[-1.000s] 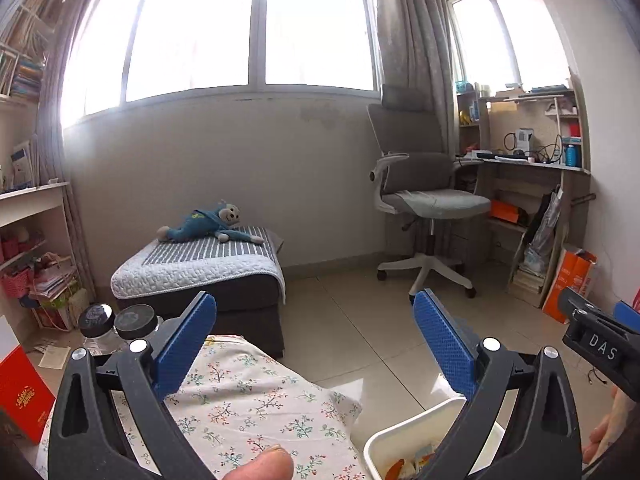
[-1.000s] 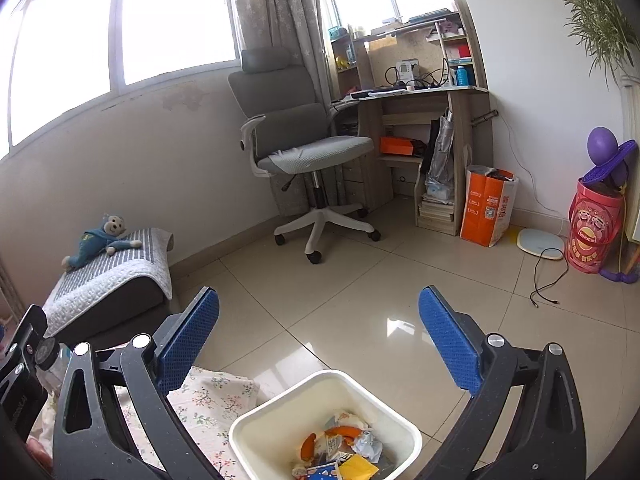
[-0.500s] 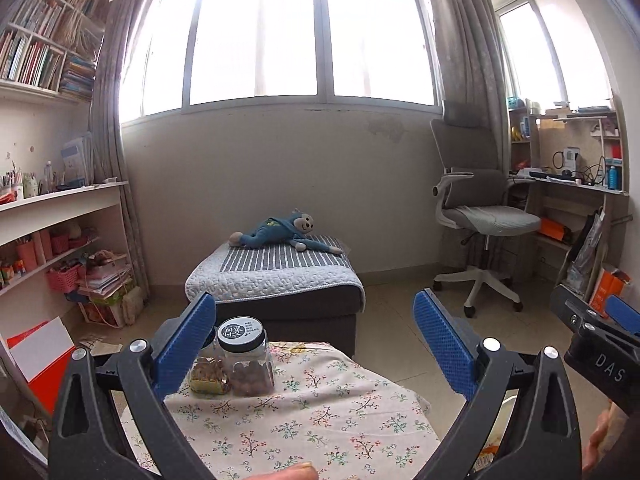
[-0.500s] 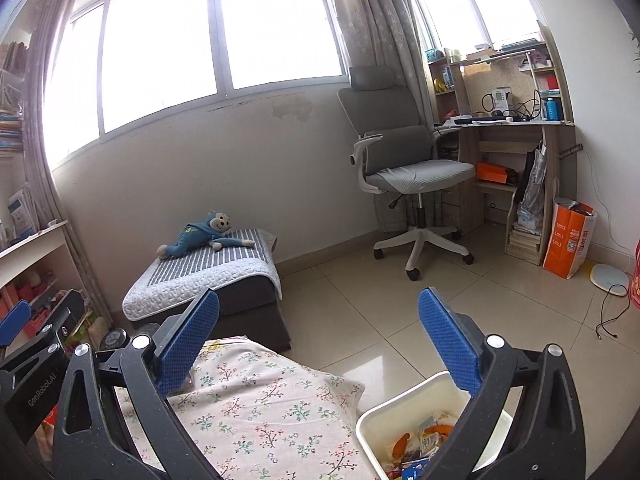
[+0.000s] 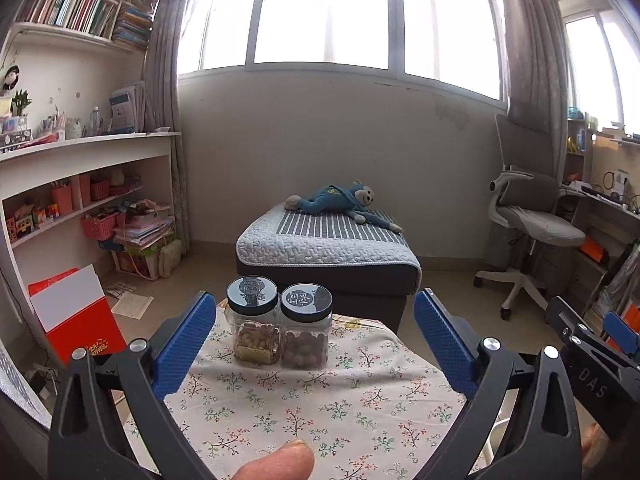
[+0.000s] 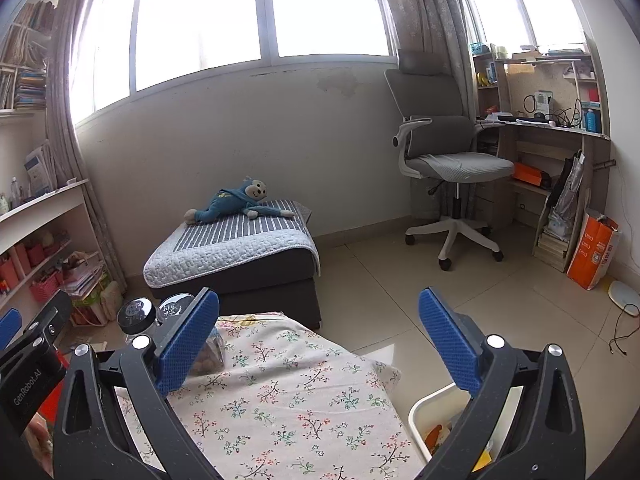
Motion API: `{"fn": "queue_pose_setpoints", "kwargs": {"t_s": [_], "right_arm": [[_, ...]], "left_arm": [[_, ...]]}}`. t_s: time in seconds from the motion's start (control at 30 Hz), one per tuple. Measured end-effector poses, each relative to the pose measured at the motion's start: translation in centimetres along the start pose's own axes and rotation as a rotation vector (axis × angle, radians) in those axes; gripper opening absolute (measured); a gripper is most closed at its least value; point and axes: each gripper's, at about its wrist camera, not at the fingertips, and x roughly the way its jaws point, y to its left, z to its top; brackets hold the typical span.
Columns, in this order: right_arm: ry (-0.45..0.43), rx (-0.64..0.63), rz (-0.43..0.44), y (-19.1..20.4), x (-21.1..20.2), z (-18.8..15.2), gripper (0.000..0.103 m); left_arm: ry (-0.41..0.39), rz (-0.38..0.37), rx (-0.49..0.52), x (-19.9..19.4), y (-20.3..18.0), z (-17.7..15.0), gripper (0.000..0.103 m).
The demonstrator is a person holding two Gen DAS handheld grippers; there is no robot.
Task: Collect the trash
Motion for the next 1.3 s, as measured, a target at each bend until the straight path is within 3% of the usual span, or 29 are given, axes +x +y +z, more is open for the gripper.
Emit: {"fn": "queue_pose_setpoints", "kwargs": {"t_s": [0.23, 0.73, 1.3], "right_arm": [[0.022, -0.031, 0.03, 1.6, 0.6, -0.4, 0.096], [0.02, -0.039, -0.004, 1.6, 1.1, -0.4, 0.096], [-0.013, -0.052, -0.046, 1.2, 0.7, -0.5, 0.096]], "left_arm": [[0.034, 0.028, -0.013, 1.2, 0.9, -0.7, 0.096], [0.045, 0.052, -0.017, 1.4, 1.0, -0.7, 0.096], [0.055, 0.031, -0.014, 1.0, 0.7, -0.5, 0.096]]}}
